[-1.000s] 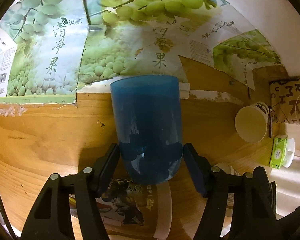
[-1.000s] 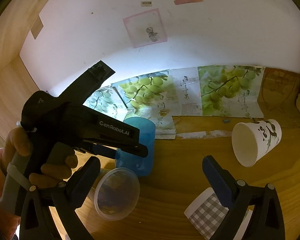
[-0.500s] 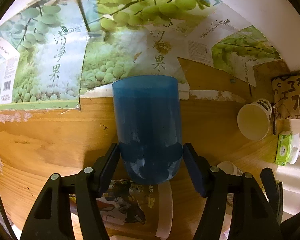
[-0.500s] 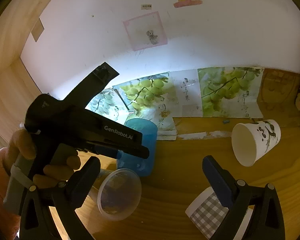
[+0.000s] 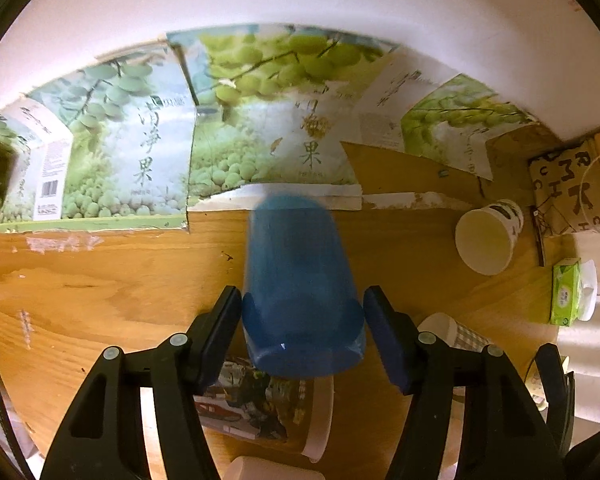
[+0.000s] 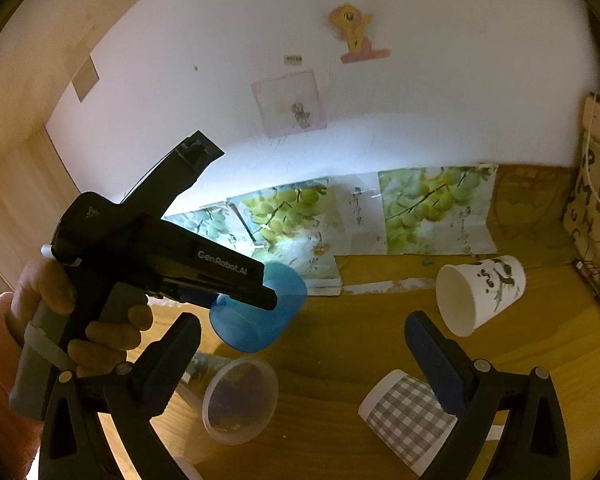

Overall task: Flip cup upright
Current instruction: 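Lift the blue cup with the left gripper and turn it toward the right gripper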

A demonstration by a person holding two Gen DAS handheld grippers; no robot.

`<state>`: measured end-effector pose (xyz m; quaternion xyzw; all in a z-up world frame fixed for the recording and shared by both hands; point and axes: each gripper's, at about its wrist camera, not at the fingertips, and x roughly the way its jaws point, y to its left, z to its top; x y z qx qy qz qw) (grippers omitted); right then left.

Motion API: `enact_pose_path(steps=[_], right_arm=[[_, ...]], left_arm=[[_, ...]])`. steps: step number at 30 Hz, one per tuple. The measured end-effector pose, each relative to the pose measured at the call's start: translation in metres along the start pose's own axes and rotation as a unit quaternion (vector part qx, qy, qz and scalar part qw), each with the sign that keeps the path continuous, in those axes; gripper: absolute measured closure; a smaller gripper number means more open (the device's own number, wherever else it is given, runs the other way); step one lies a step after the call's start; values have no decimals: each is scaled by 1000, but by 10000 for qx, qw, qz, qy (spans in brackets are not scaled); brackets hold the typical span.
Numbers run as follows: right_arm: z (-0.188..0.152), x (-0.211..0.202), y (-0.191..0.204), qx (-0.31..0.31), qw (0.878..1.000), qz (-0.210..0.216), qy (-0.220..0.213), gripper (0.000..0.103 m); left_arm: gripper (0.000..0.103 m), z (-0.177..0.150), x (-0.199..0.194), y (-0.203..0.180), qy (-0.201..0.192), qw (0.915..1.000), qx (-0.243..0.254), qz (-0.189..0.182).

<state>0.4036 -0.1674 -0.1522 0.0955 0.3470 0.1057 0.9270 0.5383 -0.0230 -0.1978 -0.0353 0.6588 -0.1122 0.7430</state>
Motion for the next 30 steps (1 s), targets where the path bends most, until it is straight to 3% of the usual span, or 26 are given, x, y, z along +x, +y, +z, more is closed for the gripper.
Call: enact_pose_path(steps=[15,30], right_arm=[[-3,-44,11,18,9993,2,-381,1],[-25,-108,11,402,9963,-10,-762,1]], left_arm=[[37,-30,-49,-12,-332,9993,173,39],[37,-100,-85,-21,-376,9985,341,-208]])
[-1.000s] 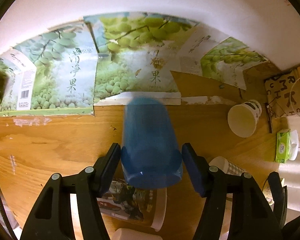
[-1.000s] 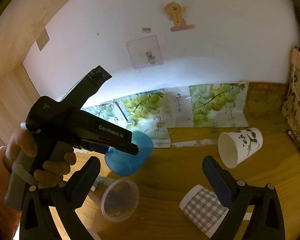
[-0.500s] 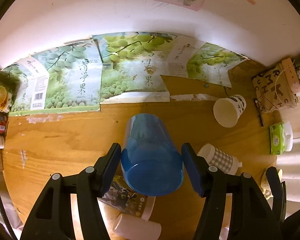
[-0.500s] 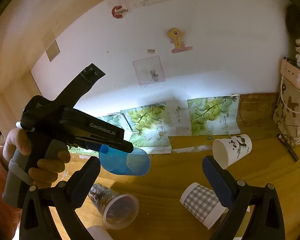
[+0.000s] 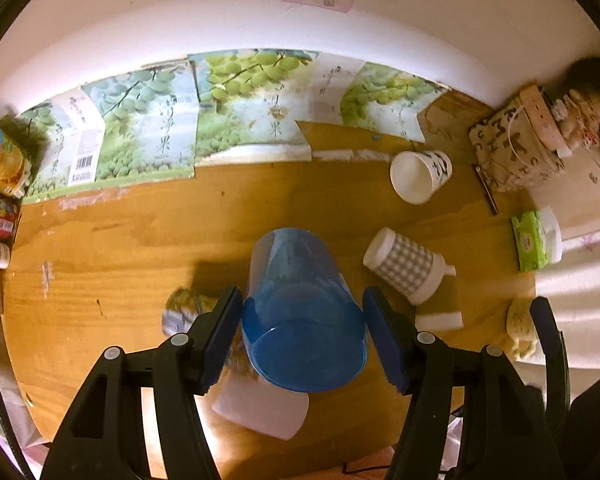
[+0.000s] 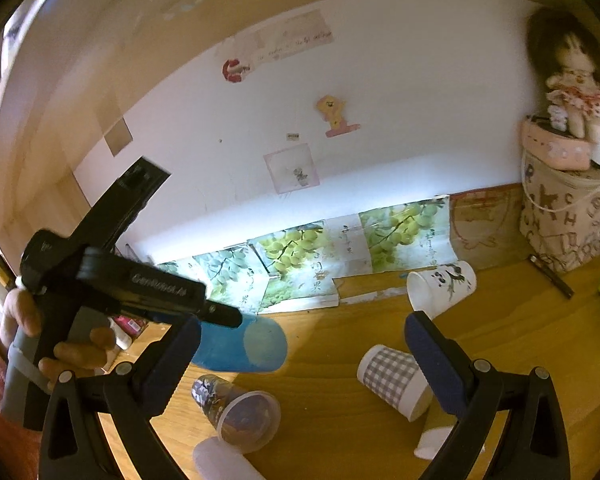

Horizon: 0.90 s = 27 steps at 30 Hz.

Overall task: Flip cup upright
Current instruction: 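Lift the blue cup with the left gripper and turn it toward the right gripper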

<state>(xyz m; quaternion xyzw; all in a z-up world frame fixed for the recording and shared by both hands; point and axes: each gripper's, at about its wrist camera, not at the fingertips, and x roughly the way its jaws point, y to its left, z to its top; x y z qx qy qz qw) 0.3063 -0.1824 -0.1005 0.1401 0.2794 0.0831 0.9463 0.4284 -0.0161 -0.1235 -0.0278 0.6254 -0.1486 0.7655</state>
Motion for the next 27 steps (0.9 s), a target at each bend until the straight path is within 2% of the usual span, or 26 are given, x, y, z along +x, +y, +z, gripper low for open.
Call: enact_pose_path(steps=[5,14,27], right_arm=[[-11,-20,-5,176,9998,-3,3,1],[-49,-56,-2,-7,9997,-252,40,1],[-102,-117,-11,-9,9984,-546,135,1]], left_arm=[[37,-29,-8,-3,-26,10000,60,-7],[37,-80,-15,-16,-80,9997,238,-50],[37,-144,8,-46,149,9985,529,-43]])
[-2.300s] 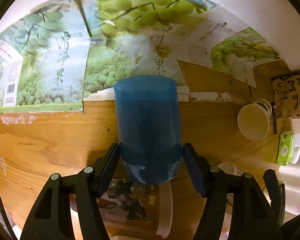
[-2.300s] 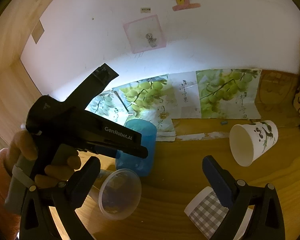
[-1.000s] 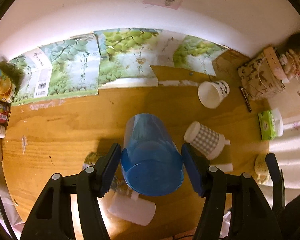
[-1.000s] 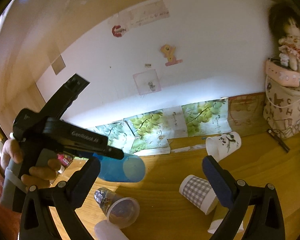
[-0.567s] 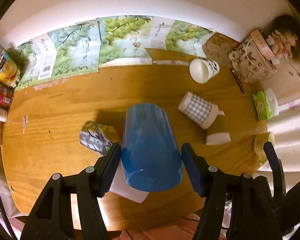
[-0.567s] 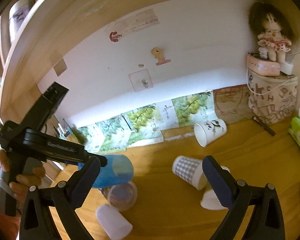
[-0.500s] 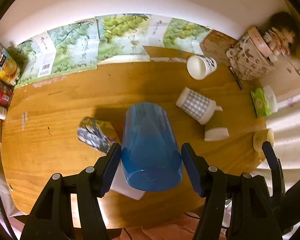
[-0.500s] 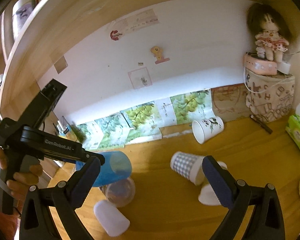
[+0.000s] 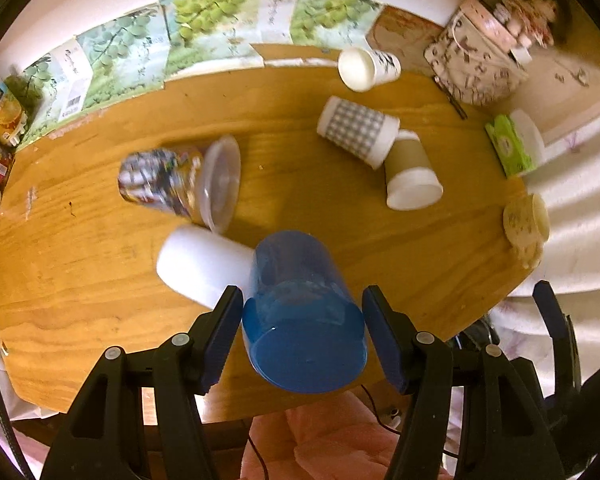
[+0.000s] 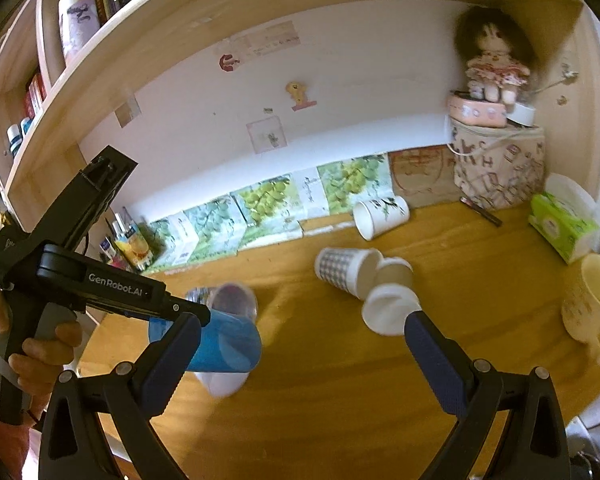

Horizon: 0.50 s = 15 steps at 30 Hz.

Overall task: Flip cup upright
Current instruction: 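Lift the blue cup with the left gripper and turn it toward the right gripper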

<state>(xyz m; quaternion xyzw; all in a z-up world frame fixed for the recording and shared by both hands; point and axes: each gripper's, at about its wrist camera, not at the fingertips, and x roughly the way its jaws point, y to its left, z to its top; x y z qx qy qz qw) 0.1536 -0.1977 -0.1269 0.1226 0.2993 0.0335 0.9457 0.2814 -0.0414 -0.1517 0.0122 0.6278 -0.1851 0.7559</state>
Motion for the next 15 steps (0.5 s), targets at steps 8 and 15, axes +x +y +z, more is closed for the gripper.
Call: enact_pose_path(steps=[8,15], right_arm=[[-24,-9,-14,110,9993,-279,227,1],[-19,-4,-26,41,9987,-335,380,1]], left_arm=[[37,-1,26,-13,253,9995,-10,-171],[37,11,44,-16,278,9992,-189,-203]])
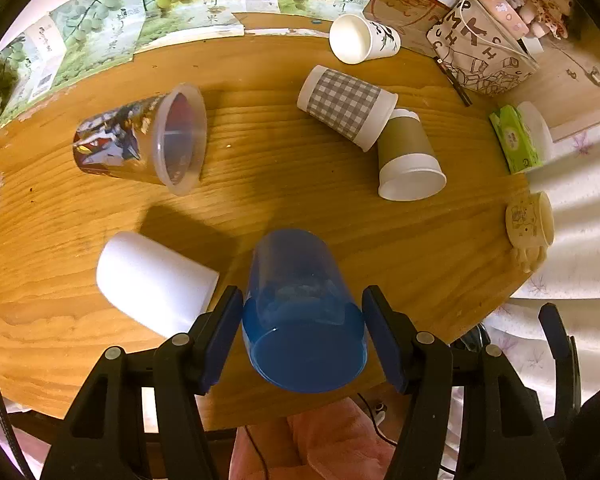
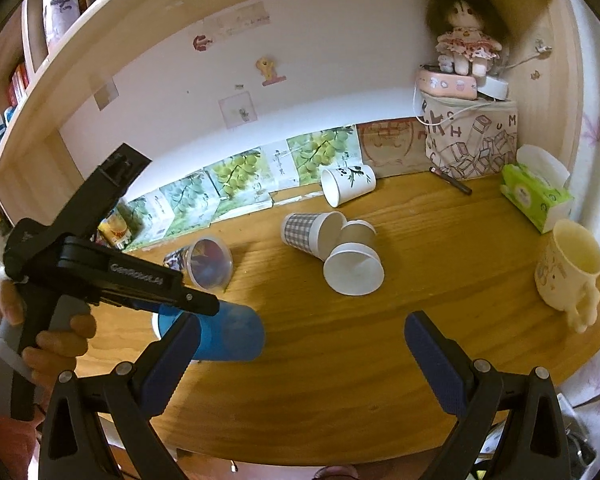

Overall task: Flip cup upright
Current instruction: 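Lift the blue cup with the left gripper and turn it toward the right gripper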

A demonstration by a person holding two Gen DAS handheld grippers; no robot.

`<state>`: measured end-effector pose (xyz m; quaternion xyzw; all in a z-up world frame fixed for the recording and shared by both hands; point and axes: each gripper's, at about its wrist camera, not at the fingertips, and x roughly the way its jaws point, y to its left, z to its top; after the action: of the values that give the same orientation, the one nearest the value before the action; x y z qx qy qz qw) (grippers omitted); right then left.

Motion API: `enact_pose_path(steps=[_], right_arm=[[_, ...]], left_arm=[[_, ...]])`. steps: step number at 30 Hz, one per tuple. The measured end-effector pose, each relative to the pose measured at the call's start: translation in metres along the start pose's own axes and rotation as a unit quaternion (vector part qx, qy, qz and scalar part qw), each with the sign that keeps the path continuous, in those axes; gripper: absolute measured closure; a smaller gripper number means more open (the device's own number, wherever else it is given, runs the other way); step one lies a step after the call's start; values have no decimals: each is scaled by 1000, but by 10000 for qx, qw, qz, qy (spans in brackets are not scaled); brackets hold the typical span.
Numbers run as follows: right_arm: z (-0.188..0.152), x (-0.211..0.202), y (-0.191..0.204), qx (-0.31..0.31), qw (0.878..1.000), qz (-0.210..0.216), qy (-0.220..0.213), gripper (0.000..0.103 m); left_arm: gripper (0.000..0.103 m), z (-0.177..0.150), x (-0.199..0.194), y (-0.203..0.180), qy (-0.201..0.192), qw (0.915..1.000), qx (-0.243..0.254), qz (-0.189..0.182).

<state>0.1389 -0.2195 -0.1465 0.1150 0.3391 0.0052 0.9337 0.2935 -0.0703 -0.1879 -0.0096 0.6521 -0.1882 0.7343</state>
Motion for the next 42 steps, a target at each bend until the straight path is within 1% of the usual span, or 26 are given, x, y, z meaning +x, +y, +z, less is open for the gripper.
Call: enact_pose_path(steps=[7,10,12,15,20,31,34,38,42], right_arm=[[15,14,-12,14,9999,9,145,1],[20,20,-16,24,9998,85,205,1],[22,25,-19,16,9996,118,273,1],[23,29,-22,67,9992,179,352,1],[19,29,-26,300,9977,321,510,1],[6,31,-31,619,9930,438,908,1],[2,35,-33,703,9906,487,1067,1],[-4,41,-36,885,9858,604,1294,1],[-9,47,-39,1074,9811,687,1455,1]], left_arm=[[37,5,8,-6,17,10000,-45,-77],[37,1,11,-7,-31,10000,-29,-76],[37,-3,15,-6,28,10000,-38,-82],[37,-10,14,-6,21,9998,-40,-176],[37,-24,13,-8,0,9998,-9,-203],[38,-56,36,-10,466,9987,-52,-212],[42,-60,42,-8,523,9983,-165,-175],[43,-60,43,-6,476,9981,-299,-266],[43,-61,42,-8,450,9984,-261,-217]])
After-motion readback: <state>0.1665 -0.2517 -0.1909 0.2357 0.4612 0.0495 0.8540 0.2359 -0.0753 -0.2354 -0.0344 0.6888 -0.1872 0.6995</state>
